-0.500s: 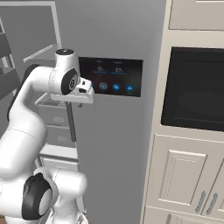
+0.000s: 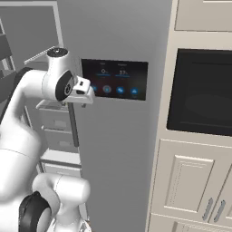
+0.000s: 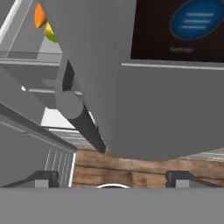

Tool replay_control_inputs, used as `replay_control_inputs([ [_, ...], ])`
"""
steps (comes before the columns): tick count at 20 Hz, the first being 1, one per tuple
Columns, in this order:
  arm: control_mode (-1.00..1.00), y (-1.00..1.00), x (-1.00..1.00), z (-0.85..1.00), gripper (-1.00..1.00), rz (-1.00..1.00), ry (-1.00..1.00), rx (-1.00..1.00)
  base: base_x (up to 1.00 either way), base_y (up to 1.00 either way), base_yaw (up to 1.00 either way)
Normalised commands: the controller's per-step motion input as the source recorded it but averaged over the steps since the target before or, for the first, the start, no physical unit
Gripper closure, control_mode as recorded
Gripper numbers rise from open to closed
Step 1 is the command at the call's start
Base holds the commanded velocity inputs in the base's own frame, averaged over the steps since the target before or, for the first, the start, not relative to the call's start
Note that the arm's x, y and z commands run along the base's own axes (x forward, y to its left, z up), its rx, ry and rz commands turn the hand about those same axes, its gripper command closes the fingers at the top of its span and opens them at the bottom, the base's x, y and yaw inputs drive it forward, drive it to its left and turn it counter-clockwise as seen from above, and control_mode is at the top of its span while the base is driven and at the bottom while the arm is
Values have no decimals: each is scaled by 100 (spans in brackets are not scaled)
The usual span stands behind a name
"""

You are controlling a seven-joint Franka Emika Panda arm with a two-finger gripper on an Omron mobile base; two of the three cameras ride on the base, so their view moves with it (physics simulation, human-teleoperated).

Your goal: Take the carrot and corn out of the freezer and place them in the tupperware container on the counter. Then put the tupperware containing the vegetables back in the freezer.

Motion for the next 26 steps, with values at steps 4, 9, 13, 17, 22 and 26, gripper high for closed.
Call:
replay_control_inputs([
  [4, -100, 0, -24, 45, -100, -2, -10, 0, 0, 0, 0],
  [9, -100, 0, -47, 33, -100, 0, -13, 0, 0, 0, 0],
  [13, -100, 0, -50, 25, -100, 0, -11, 0, 0, 0, 0],
  [17, -100, 1, -52, 6, -100, 0, -6, 0, 0, 0, 0],
  [22, 100, 0, -20, 0, -100, 0, 0, 0, -32, 1, 0],
  [26, 100, 0, 0, 0, -100, 0, 0, 0, -14, 31, 2],
])
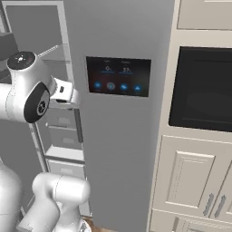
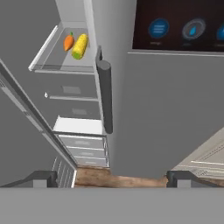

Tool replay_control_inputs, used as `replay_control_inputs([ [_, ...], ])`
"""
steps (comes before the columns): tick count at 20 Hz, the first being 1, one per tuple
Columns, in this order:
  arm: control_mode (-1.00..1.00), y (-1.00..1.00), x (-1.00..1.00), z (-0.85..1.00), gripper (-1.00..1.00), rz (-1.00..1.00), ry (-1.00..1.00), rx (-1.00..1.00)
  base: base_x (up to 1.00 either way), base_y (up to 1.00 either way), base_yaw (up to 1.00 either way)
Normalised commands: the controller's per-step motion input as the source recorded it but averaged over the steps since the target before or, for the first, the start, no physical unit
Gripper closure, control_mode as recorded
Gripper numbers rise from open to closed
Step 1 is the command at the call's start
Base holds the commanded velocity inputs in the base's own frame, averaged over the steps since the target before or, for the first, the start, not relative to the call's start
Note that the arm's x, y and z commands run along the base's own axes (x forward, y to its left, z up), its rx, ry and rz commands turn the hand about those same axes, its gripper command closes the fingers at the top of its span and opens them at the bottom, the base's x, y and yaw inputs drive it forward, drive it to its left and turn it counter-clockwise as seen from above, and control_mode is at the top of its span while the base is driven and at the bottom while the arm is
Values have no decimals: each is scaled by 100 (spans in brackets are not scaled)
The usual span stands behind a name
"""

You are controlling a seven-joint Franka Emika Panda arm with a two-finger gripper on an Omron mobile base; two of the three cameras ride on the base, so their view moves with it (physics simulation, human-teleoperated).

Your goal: Take the carrot and corn out of the freezer and place them in the tupperware container on the counter. Then put the tupperware containing the vegetables back in the freezer.

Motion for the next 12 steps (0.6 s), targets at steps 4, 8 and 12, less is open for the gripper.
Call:
replay_control_inputs([
  [4, 100, 0, 0, 0, -100, 0, 0, 0, 1, 41, 0],
  [8, 100, 0, 0, 0, -100, 0, 0, 0, 9, 34, 0],
  [12, 100, 0, 0, 0, -100, 0, 0, 0, 16, 30, 0],
])
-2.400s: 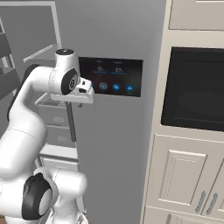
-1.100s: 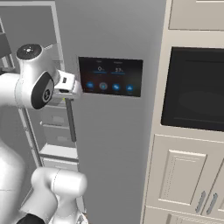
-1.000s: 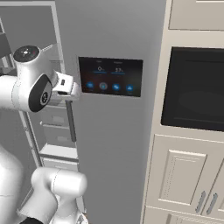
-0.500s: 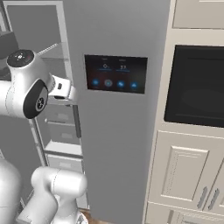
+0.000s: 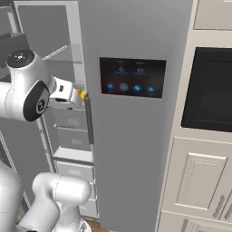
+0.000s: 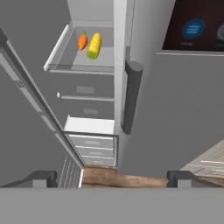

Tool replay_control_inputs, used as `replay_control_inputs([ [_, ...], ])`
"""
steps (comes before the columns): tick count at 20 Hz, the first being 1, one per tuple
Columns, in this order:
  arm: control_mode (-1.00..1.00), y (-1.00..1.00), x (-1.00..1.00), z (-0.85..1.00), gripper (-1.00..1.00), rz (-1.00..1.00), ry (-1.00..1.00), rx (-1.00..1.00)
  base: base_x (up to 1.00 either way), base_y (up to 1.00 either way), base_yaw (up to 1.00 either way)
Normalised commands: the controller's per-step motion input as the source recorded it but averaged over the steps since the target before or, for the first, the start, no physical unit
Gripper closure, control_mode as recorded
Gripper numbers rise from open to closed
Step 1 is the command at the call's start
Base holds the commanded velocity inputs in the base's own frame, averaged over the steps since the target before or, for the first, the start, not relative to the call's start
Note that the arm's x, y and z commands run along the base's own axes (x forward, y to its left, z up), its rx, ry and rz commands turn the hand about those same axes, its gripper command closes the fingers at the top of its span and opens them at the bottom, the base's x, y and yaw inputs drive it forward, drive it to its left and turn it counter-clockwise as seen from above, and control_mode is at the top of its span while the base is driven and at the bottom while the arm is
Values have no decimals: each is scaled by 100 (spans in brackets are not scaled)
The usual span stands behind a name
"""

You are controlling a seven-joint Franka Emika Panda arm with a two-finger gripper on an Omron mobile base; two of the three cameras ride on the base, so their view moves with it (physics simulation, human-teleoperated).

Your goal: Take the carrot and corn out of the freezer and place them in the tupperware container on the counter. Then put the tupperware containing the vegetables back in the freezer.

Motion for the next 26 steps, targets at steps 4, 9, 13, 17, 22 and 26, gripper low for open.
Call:
replay_control_inputs([
  [4, 100, 0, 0, 0, -100, 0, 0, 0, 32, 3, 0],
  [9, 100, 0, 0, 0, -100, 0, 0, 0, 55, 1, 0],
  [13, 100, 0, 0, 0, -100, 0, 0, 0, 42, 0, 0],
  [17, 100, 0, 0, 0, -100, 0, 0, 0, 43, 4, 0],
  [22, 100, 0, 0, 0, -100, 0, 0, 0, 5, 0, 0],
  [26, 100, 0, 0, 0, -100, 0, 0, 0, 3, 2, 0],
])
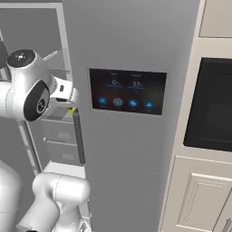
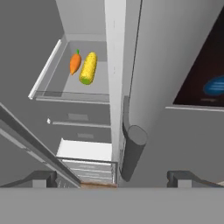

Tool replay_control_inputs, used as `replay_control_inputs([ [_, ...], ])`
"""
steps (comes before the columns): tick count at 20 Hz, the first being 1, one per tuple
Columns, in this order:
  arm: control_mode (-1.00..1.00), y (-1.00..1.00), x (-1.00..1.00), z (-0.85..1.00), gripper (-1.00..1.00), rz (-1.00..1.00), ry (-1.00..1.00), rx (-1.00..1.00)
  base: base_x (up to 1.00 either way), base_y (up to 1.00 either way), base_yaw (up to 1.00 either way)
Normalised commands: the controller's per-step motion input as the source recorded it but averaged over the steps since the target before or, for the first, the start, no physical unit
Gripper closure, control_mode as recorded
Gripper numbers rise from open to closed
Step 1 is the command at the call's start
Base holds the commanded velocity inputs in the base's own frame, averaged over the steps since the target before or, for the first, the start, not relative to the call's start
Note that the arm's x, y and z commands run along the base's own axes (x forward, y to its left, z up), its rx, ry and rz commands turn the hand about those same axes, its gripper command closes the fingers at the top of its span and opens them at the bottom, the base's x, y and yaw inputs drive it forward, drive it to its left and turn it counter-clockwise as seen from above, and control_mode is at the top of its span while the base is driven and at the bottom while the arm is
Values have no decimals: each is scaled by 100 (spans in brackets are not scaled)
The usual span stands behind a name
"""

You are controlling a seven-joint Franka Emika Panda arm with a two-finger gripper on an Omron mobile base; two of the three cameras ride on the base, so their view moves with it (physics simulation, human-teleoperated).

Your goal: Take the carrot and corn out of the freezer and place them in the tupperware container on the counter. Then put the tupperware containing the vegetables back in the freezer.

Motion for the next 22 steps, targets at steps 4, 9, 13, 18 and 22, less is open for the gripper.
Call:
replay_control_inputs([
  [4, -100, 4, 1, -4, -100, 2, 9, 0, 0, 0, 0],
  [9, -100, 25, 6, -14, -100, 0, 0, 0, 0, 0, 0],
  [13, -100, 9, -2, -5, -100, 3, 1, 0, 0, 0, 0],
  [18, -100, 37, 0, -41, -100, 3, -4, 0, 0, 0, 0],
  [22, -100, 13, 8, -18, -100, 5, 0, 1, 0, 0, 0],
])
